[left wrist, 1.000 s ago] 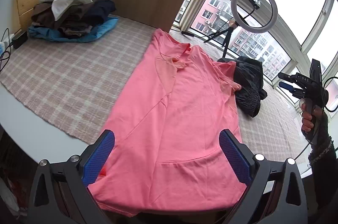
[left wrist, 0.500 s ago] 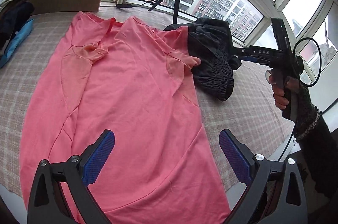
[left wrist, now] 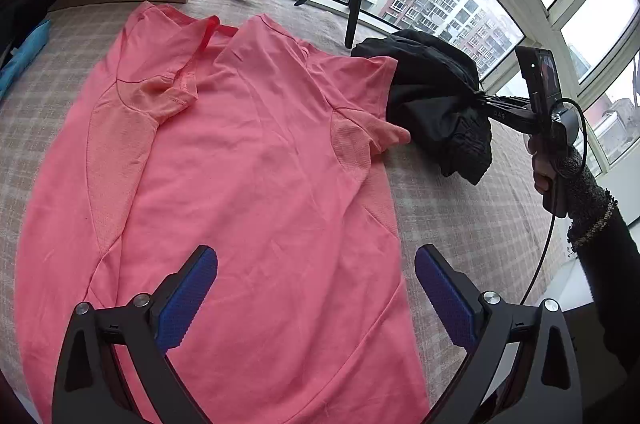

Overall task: Fold clothes
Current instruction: 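Grasp the black garment with the right gripper and drag it off the T-shirt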

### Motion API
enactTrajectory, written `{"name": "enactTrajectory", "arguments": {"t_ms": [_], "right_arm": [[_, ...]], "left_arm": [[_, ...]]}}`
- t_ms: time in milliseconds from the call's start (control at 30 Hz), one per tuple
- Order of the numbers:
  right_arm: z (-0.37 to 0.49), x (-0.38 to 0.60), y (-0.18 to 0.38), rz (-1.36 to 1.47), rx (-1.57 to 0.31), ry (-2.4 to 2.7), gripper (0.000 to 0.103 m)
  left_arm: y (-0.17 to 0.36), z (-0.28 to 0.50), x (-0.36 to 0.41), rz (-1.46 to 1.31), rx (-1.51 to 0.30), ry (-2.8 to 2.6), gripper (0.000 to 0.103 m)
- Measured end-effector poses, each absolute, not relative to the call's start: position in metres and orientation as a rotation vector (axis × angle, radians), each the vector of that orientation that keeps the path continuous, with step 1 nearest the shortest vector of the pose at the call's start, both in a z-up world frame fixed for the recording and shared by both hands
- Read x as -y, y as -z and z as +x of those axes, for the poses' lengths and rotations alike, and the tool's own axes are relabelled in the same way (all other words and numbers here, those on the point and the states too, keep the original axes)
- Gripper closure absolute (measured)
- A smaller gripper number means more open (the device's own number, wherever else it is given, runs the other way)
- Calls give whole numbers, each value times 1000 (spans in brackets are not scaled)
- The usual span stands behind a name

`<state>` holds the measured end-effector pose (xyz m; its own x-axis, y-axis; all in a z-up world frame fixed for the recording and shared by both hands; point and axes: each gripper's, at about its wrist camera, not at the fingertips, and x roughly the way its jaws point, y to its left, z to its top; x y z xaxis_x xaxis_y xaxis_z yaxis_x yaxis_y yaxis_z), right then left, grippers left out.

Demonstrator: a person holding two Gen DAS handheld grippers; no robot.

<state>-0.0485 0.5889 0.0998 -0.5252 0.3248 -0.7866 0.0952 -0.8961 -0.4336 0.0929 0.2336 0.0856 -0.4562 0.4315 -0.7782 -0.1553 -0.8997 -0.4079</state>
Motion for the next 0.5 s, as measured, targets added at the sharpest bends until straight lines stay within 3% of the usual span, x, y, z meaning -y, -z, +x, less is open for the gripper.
{"name": "enactTrajectory", "arguments": {"t_ms": [233,333,433,500], "right_arm": [[-59,-720,-149,-1164,639,-2068,95],[-22,-689,-190,-1071,472,-2388,84],[-15,-631,-195,-1279,311,-2804,65],[-33,-583,-175,-1432,304,-2914,65]], "left_arm": [[-82,64,-267,-1343,279,-2348,4],[-81,61,-274,-1327,249,-2336,5],[-81,63,-272,-1333,226,-2356,5],[-81,66,-265,-1356,245,-2359,5]]}}
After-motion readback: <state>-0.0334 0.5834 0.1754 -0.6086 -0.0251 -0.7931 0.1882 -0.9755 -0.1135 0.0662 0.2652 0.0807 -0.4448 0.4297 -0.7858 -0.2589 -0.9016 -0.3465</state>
